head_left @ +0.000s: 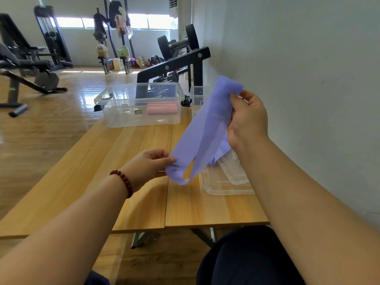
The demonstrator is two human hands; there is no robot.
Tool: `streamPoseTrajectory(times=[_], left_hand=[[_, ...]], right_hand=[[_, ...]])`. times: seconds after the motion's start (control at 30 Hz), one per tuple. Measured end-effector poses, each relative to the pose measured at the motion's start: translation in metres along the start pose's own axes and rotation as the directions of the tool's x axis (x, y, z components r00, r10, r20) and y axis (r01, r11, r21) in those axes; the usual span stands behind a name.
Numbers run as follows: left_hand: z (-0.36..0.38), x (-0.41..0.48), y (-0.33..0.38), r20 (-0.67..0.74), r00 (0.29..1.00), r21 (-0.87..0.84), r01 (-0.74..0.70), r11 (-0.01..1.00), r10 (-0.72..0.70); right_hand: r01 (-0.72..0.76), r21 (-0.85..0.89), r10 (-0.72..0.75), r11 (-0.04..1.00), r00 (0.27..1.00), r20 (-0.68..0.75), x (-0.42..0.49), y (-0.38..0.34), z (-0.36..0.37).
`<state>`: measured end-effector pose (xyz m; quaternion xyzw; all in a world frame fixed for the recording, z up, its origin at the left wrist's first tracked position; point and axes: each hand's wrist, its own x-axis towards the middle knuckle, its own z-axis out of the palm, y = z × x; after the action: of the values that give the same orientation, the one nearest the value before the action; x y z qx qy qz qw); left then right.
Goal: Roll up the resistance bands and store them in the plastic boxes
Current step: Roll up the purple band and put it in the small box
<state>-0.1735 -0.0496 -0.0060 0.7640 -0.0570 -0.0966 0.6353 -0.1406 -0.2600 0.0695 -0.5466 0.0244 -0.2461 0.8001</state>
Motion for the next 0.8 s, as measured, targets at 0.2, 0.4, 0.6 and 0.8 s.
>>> streamPoseTrajectory(times=[0.2,0.4,0.6,0.8], left_hand=[[-0.006,-0.004,-0.003,-0.087,0.988,-0.181,0.112,0.977,-0.129],[-0.02,-0.008,-0.009,-0.122,0.966,-0.302,0.183,0.935,-0.228],[-0.027,-0.007,-0.013,-0.099,0.97,-0.336,0.176,0.925,-0.221],[-0.036,-0.003,-0.014,-0.149,0.945,-0.394,0.213,0.894,-0.291]], right_hand=[[-0.037,-0.14,0.024,0.989,0.996,-0.089,-0.001,0.025,-0.01],[-0.151,-0.137,0.121,0.979,0.971,-0.204,0.001,0.05,-0.023],[-0.192,-0.161,0.14,0.968,0.947,-0.29,0.008,0.061,-0.027],[-0.237,-0.145,0.179,0.961,0.927,-0.328,0.006,0.076,-0.028]])
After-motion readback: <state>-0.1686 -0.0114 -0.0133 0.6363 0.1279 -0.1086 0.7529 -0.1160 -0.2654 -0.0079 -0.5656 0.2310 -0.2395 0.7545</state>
